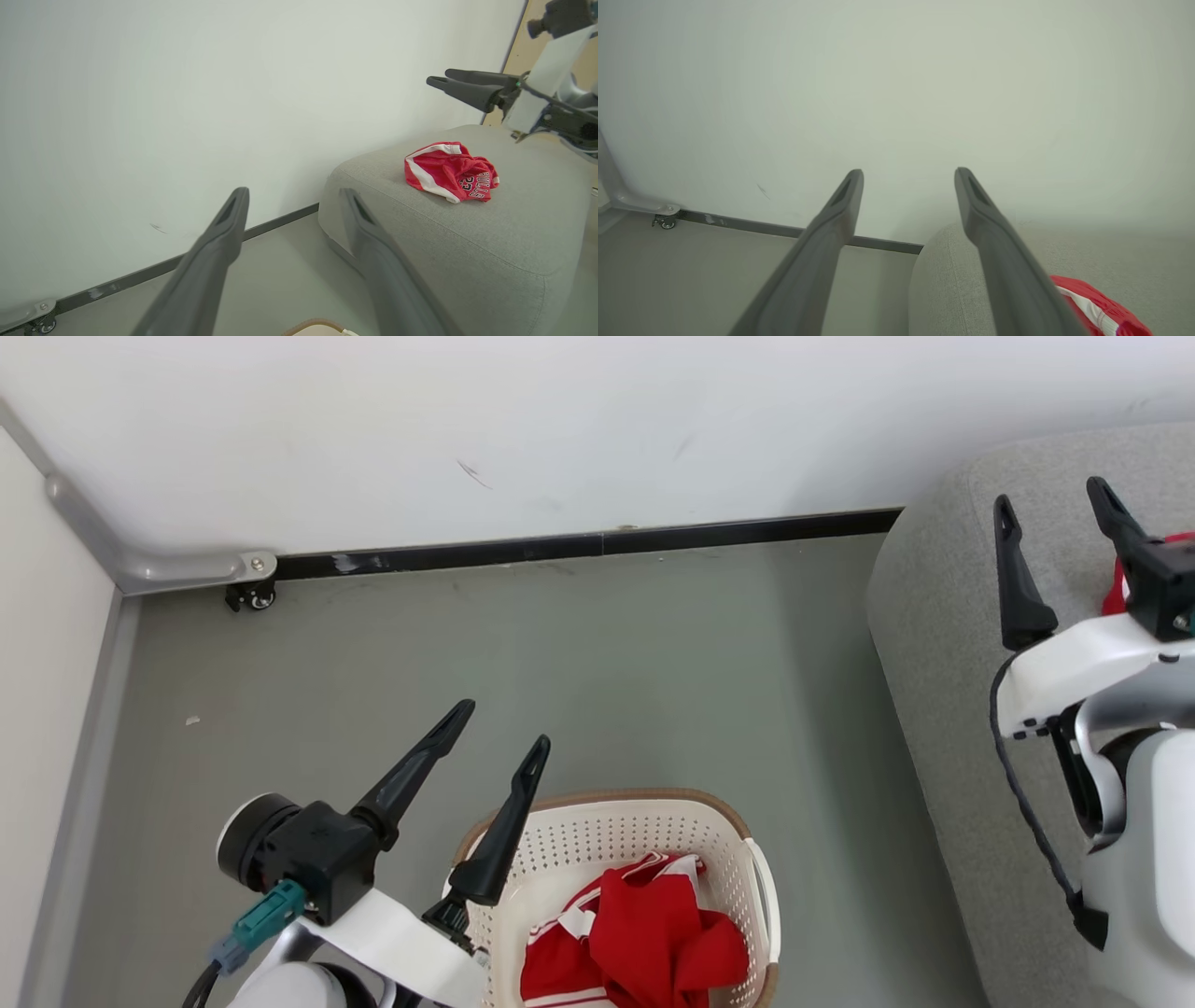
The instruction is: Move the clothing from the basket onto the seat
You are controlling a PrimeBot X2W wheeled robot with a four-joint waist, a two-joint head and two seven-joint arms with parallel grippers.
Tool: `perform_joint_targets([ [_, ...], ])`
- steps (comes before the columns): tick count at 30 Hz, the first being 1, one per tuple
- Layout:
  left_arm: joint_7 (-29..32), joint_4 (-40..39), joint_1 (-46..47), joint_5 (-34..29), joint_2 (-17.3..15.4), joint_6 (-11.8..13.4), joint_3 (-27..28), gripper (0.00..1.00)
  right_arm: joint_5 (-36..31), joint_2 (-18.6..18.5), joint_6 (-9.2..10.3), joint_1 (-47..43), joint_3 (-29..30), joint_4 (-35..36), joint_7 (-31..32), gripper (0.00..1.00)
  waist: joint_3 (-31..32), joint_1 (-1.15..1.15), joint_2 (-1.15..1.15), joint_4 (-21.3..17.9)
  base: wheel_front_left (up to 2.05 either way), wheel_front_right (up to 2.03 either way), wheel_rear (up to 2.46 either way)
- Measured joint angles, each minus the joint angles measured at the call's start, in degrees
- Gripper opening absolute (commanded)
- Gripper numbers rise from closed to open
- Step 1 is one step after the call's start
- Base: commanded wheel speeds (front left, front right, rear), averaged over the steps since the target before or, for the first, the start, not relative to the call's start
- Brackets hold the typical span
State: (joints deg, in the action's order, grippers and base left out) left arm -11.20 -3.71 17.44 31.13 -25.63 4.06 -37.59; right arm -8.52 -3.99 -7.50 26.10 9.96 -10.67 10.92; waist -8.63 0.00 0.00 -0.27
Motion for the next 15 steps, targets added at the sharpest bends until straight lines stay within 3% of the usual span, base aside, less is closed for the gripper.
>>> perform_joint_targets([
  [15,-0.94,3.42,-3.77,1.34,0.13,3.48,3.21,1.00,1.16,0.82,0.00,-10.94,2.15,8.31,-3.43,1.00,2.93,0.00,0.00,0.44,0.00,0.00,0.00],
])
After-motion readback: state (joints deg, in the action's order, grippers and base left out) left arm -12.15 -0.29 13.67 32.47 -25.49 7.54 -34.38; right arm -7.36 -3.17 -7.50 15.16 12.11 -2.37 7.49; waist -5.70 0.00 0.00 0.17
